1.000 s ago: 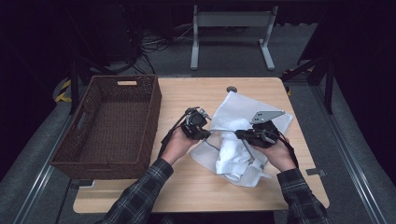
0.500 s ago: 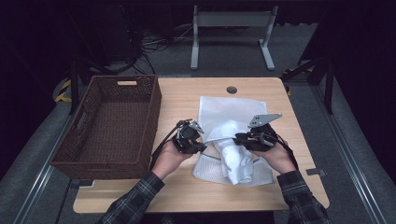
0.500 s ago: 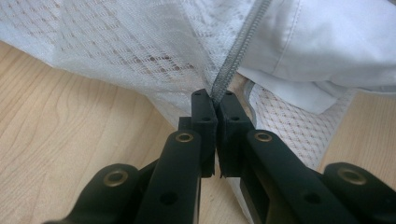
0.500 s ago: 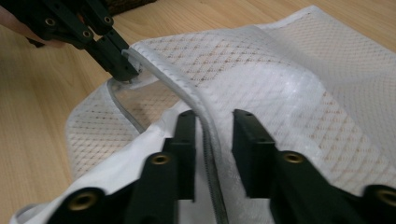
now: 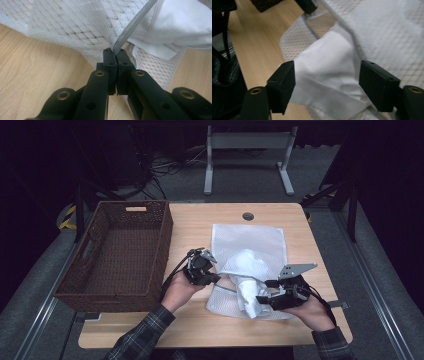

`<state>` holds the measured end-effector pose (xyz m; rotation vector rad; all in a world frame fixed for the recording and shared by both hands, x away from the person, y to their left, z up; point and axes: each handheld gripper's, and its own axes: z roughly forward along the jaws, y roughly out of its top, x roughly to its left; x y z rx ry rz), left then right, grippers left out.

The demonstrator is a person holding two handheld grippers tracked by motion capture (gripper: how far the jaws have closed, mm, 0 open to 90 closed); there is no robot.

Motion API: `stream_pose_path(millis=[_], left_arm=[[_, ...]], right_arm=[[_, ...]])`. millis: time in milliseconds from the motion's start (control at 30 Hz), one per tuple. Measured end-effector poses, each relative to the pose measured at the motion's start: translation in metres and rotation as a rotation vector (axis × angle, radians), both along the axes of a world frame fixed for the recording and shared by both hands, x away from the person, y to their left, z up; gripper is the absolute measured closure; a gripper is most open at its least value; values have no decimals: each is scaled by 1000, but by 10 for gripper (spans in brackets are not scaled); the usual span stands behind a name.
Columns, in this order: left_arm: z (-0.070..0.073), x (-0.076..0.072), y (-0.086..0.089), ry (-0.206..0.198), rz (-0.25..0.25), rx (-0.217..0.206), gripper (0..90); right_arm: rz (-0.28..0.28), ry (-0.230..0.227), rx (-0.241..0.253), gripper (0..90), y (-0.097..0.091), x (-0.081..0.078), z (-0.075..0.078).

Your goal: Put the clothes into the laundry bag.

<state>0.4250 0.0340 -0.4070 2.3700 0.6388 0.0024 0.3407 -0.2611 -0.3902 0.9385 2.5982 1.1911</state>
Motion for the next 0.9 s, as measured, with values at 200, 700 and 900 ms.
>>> stream_pose_path(millis=[200,700,900], left_arm=[[-1,0,0,1,-2,6,888],[-2,-1,-3,5,-15,9,888],[-2,0,-3,1,-23,8,889]], right_arm=[[7,9,-30,142,16,-15,-10],[-27,62,-211,249,45,-6,-53],[-42,81,-205,555,38,-5,-53]])
